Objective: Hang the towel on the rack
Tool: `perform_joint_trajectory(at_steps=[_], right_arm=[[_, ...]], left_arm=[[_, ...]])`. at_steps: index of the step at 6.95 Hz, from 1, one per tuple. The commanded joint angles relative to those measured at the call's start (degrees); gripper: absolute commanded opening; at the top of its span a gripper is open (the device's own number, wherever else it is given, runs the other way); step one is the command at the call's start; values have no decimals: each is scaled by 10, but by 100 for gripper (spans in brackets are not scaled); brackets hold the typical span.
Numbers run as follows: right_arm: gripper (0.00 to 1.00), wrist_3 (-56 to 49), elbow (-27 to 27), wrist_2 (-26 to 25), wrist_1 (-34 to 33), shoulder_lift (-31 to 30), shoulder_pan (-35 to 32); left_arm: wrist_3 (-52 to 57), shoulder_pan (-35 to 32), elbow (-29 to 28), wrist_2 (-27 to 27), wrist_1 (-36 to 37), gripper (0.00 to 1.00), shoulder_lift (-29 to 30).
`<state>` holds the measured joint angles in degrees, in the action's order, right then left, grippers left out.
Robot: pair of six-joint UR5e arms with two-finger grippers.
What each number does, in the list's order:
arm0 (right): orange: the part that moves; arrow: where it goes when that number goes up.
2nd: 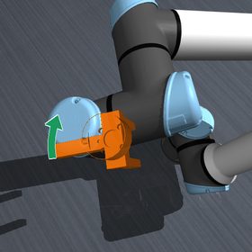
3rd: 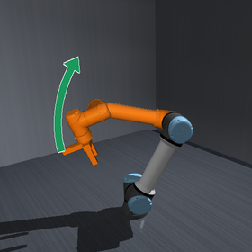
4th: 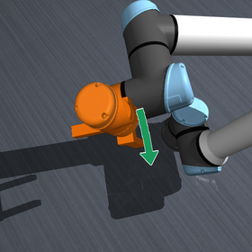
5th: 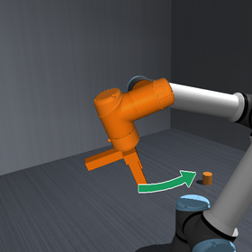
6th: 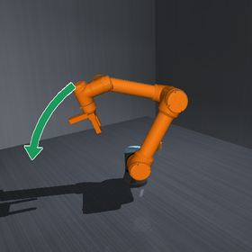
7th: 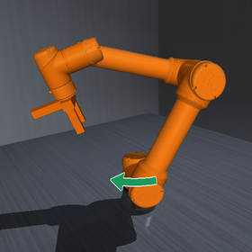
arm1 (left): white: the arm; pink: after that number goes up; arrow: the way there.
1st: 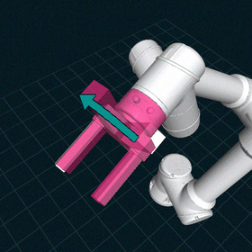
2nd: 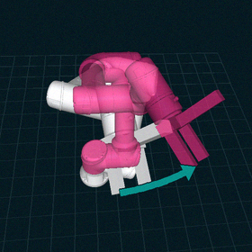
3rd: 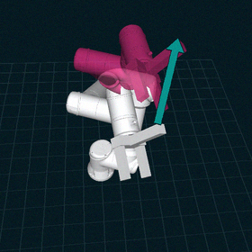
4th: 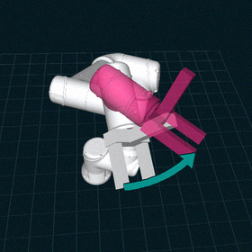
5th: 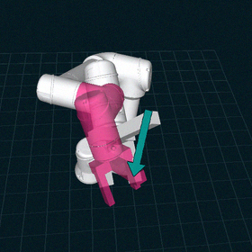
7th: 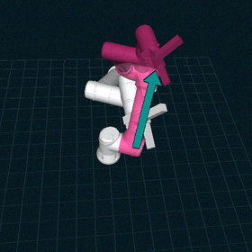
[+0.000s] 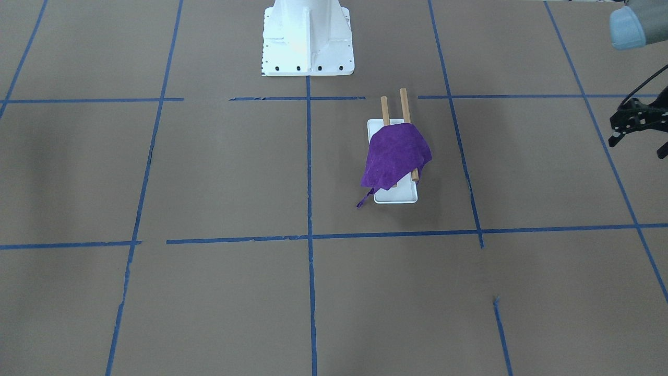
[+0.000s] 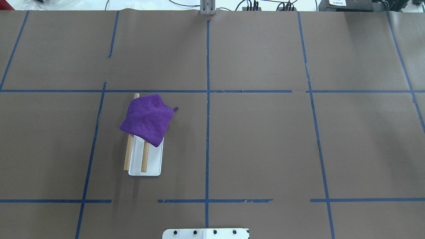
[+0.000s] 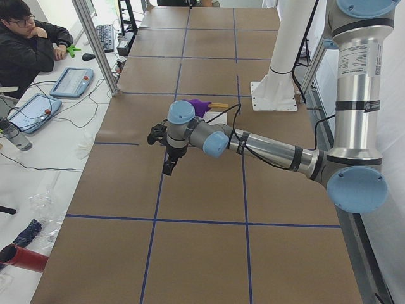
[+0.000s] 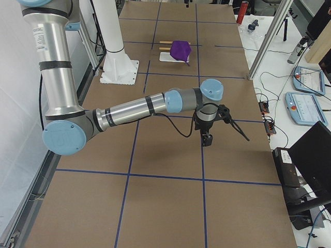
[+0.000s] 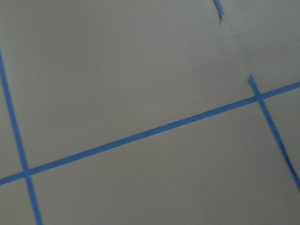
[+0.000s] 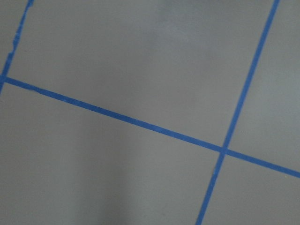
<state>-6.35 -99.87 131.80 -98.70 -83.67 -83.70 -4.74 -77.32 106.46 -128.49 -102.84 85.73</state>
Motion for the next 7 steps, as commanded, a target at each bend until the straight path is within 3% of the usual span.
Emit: perform_joint_trajectory(at_steps=[1, 2, 3, 4, 5, 6, 7], right_arm=[[100, -1, 6, 4, 0, -47, -40], [100, 6, 0, 4, 0, -50, -40], [100, 23, 0, 4, 2, -49, -39], [100, 30, -1, 4, 3, -49, -39], [100, 30, 0, 4, 3, -49, -39], [100, 30, 0, 4, 3, -50, -39], [100, 29, 0, 4, 3, -52, -39]], left_arm=[[43, -55, -7, -3, 19, 100, -65], [44, -72, -25, -6, 19, 100, -71], [45, -120, -34, -25, 54, 100, -68], [58, -128, -21, -36, 115, 100, -65], [61, -148, -22, -90, 146, 100, -52], [61, -151, -12, -118, 145, 100, -44], [62, -150, -12, -114, 143, 100, -43]])
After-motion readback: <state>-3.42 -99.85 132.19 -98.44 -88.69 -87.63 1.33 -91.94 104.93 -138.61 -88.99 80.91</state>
